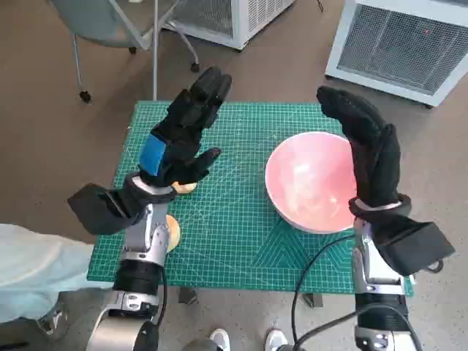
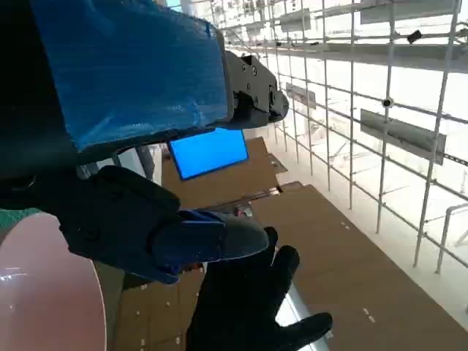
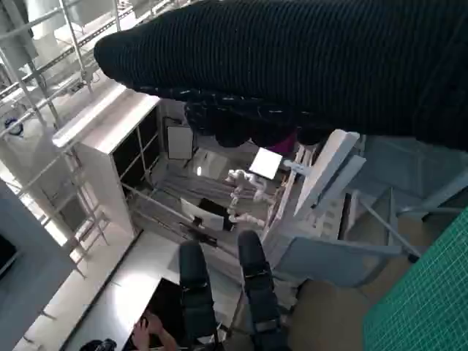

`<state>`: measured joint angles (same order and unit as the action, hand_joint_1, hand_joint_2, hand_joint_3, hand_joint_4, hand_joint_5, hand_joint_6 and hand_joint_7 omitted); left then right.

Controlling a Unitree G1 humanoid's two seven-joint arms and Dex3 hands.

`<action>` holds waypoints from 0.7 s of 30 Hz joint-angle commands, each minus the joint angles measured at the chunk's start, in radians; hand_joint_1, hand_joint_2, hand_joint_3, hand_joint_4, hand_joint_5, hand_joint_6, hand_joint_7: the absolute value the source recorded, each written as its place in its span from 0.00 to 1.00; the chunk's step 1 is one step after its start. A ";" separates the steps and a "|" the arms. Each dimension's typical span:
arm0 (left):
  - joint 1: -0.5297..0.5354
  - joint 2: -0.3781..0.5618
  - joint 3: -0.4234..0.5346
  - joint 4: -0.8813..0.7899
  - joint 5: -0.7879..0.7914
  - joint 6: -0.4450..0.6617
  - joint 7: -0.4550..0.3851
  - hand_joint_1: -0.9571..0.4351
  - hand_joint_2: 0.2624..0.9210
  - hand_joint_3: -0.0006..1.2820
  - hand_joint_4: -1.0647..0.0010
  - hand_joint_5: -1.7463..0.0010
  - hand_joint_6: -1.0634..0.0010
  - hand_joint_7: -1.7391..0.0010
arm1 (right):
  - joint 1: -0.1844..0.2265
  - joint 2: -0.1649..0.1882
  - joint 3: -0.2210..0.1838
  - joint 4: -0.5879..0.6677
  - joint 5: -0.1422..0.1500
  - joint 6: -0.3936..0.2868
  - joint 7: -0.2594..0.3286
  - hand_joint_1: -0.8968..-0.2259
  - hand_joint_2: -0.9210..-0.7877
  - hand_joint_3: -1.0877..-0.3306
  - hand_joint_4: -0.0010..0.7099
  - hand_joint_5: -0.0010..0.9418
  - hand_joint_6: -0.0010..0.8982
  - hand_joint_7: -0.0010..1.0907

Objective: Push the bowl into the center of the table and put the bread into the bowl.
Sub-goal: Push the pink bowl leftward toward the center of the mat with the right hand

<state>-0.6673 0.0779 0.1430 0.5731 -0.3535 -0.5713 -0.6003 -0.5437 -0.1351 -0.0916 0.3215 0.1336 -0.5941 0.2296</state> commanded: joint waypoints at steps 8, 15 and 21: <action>-0.020 0.010 0.004 -0.003 0.001 0.017 0.002 0.25 1.00 0.29 0.89 1.00 0.79 0.98 | 0.021 -0.004 -0.006 0.016 0.001 0.005 0.000 0.30 0.00 0.43 0.22 0.00 0.00 0.46; -0.020 0.010 0.003 -0.003 0.004 0.019 0.004 0.25 1.00 0.29 0.89 1.00 0.79 0.98 | 0.022 -0.006 -0.010 0.019 0.001 0.002 0.002 0.30 0.00 0.43 0.23 0.00 0.00 0.46; -0.022 0.010 0.003 0.003 0.004 0.017 0.001 0.26 1.00 0.29 0.89 1.00 0.79 0.98 | 0.026 -0.012 -0.018 0.021 0.007 -0.002 0.005 0.30 0.00 0.43 0.23 0.00 0.00 0.46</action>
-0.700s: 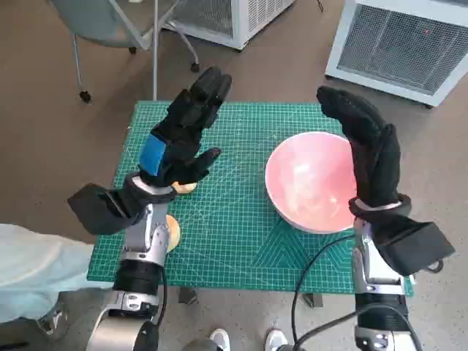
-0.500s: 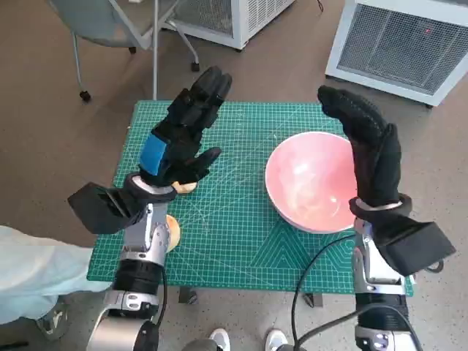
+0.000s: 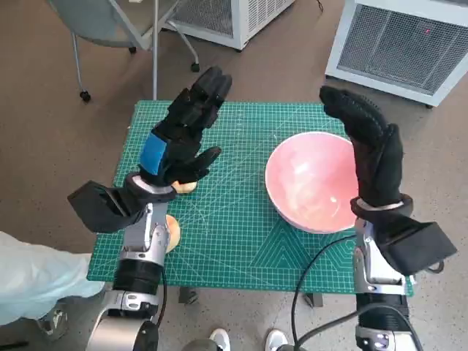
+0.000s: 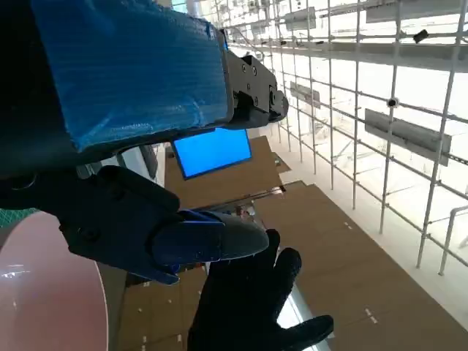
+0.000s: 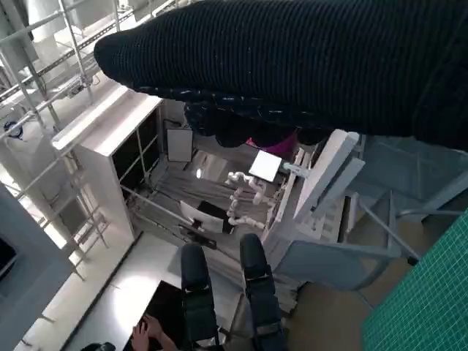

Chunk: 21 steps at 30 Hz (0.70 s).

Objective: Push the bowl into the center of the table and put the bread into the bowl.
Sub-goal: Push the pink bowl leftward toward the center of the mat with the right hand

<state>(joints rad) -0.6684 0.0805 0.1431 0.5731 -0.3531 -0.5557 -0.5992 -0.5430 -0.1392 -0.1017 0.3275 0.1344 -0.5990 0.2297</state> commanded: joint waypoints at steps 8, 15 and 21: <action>-0.019 0.010 0.004 0.005 0.006 0.002 0.002 0.26 1.00 0.29 0.89 1.00 0.79 0.98 | 0.038 -0.031 -0.032 0.037 0.025 -0.015 0.017 0.30 0.00 0.43 0.23 0.00 0.00 0.46; -0.015 0.009 0.008 0.007 0.004 0.001 0.004 0.26 1.00 0.29 0.88 1.00 0.78 0.97 | 0.042 -0.068 -0.079 0.111 0.044 -0.060 0.030 0.31 0.00 0.41 0.23 0.00 0.00 0.45; -0.016 0.005 0.010 0.021 0.012 -0.011 0.012 0.27 1.00 0.29 0.88 1.00 0.78 0.97 | 0.024 -0.103 -0.140 0.249 0.032 -0.121 -0.008 0.33 0.00 0.37 0.21 0.00 0.00 0.44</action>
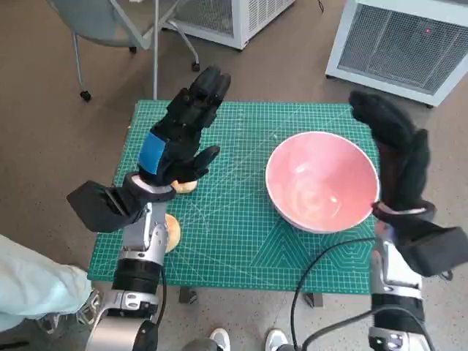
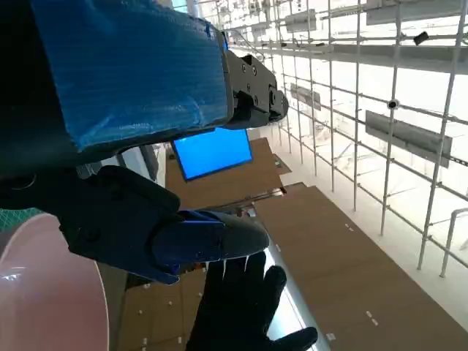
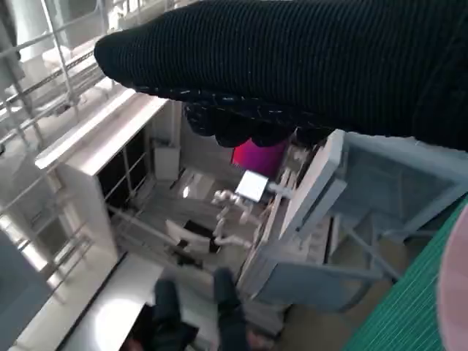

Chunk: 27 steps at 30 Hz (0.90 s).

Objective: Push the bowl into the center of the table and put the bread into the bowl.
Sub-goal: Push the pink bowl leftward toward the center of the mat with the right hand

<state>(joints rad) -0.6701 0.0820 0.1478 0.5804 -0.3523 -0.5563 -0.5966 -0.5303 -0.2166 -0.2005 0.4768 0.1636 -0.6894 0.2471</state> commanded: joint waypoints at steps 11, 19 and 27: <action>-0.019 0.001 0.004 0.033 0.018 -0.022 0.021 0.27 1.00 0.29 0.87 1.00 0.77 0.97 | -0.053 -0.058 -0.098 0.412 -0.033 -0.126 -0.128 0.36 0.00 0.31 0.21 0.00 0.00 0.43; -0.020 0.000 0.005 0.040 0.023 -0.028 0.026 0.27 1.00 0.29 0.87 1.00 0.77 0.97 | -0.101 -0.050 -0.120 0.594 -0.028 -0.119 -0.185 0.39 0.00 0.29 0.21 0.00 0.00 0.43; -0.018 0.001 0.004 0.037 0.032 -0.030 0.030 0.27 1.00 0.29 0.87 1.00 0.77 0.97 | -0.147 -0.017 -0.140 0.701 0.006 -0.049 -0.193 0.48 0.00 0.29 0.24 0.01 0.05 0.40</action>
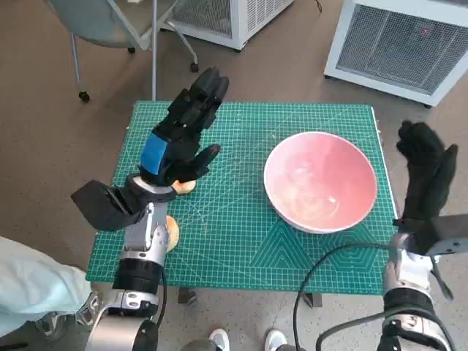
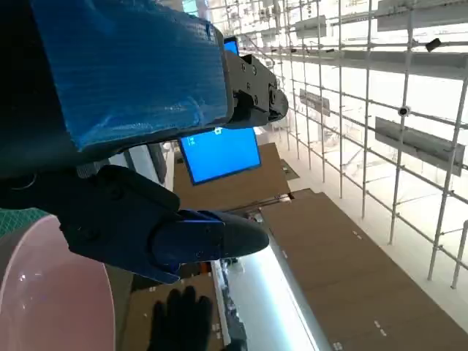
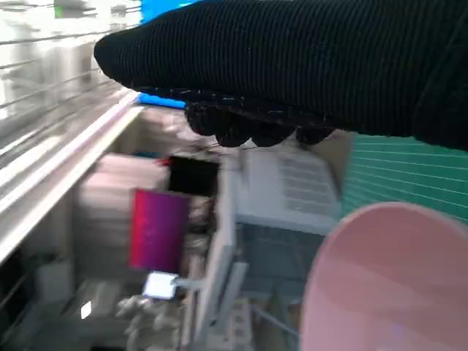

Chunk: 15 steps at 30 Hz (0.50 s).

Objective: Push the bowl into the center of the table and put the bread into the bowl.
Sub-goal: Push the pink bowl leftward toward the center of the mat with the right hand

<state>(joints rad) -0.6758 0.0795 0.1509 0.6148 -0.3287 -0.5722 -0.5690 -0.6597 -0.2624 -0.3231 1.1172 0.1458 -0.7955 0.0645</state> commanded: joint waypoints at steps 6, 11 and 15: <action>-0.009 0.010 0.002 0.000 0.008 -0.015 -0.001 0.27 1.00 0.29 0.87 1.00 0.77 0.97 | -0.050 0.054 -0.036 0.104 0.050 0.129 0.013 0.47 0.00 0.33 0.25 0.01 0.09 0.37; -0.006 0.015 0.005 -0.003 0.007 -0.013 -0.001 0.27 1.00 0.29 0.87 1.00 0.77 0.97 | -0.075 0.070 -0.055 0.121 0.077 0.174 0.036 0.45 0.00 0.36 0.26 0.01 0.11 0.36; 0.002 0.021 0.007 -0.012 0.007 -0.011 0.000 0.27 1.00 0.29 0.87 1.00 0.76 0.97 | -0.099 0.090 -0.068 0.128 0.092 0.202 0.046 0.45 0.00 0.36 0.27 0.01 0.13 0.35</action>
<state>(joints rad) -0.6756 0.0876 0.1544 0.6146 -0.3258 -0.5757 -0.5684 -0.7488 -0.1912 -0.3768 1.2233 0.2168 -0.6301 0.0994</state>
